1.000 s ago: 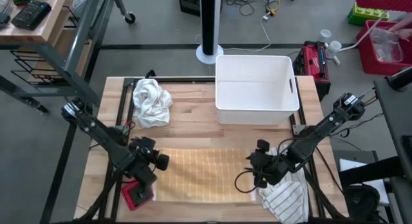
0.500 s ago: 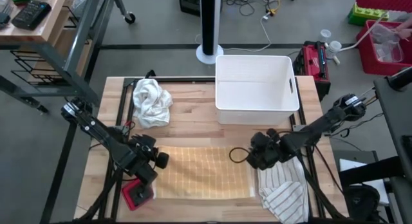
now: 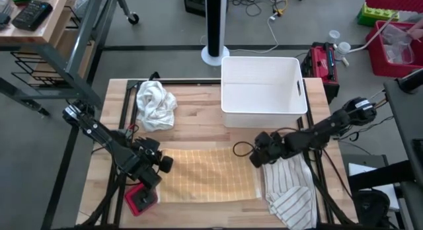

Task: Fold towel
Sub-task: Fold the yellow kitchen towel

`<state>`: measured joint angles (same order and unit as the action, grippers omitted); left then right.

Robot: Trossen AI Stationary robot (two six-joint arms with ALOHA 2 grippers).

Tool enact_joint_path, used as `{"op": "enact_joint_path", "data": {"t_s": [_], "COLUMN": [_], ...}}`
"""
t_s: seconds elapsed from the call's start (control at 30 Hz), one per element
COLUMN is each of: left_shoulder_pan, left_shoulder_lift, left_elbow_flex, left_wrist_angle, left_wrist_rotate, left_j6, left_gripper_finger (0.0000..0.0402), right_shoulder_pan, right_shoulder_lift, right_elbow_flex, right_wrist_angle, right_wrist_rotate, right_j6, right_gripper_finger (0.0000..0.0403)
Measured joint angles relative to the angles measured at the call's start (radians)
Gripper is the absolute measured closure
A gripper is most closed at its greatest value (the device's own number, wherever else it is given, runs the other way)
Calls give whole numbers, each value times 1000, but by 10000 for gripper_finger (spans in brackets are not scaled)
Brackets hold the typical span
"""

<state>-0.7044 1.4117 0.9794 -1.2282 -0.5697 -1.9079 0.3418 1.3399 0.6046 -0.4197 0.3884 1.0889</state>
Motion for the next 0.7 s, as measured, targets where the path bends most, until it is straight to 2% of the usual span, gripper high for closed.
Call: {"op": "enact_joint_path", "data": {"t_s": [0.1, 0.3, 0.47, 0.57, 0.7], "left_shoulder_pan": [0, 0, 0, 0, 0], "left_shoulder_lift": [0, 0, 0, 0, 0], "left_elbow_flex": [0, 0, 0, 0, 0], "left_wrist_angle": [1, 2, 2, 2, 1], "left_wrist_rotate": [-2, -9, -9, -9, -9], "left_j6": [0, 0, 2, 14, 22], "left_gripper_finger": [401, 401, 401, 401, 401], "right_shoulder_pan": [-22, -47, -48, -48, -48], "right_shoulder_lift": [0, 1, 1, 1, 1], "right_elbow_flex": [-36, -120, -133, -131, -131], "right_wrist_angle": [89, 384, 400, 402, 418], "right_wrist_rotate": [-23, -112, -102, -108, -99], "right_j6": [-32, -104, -115, -155, -191], "right_gripper_finger": [236, 246, 266, 301, 384]}}
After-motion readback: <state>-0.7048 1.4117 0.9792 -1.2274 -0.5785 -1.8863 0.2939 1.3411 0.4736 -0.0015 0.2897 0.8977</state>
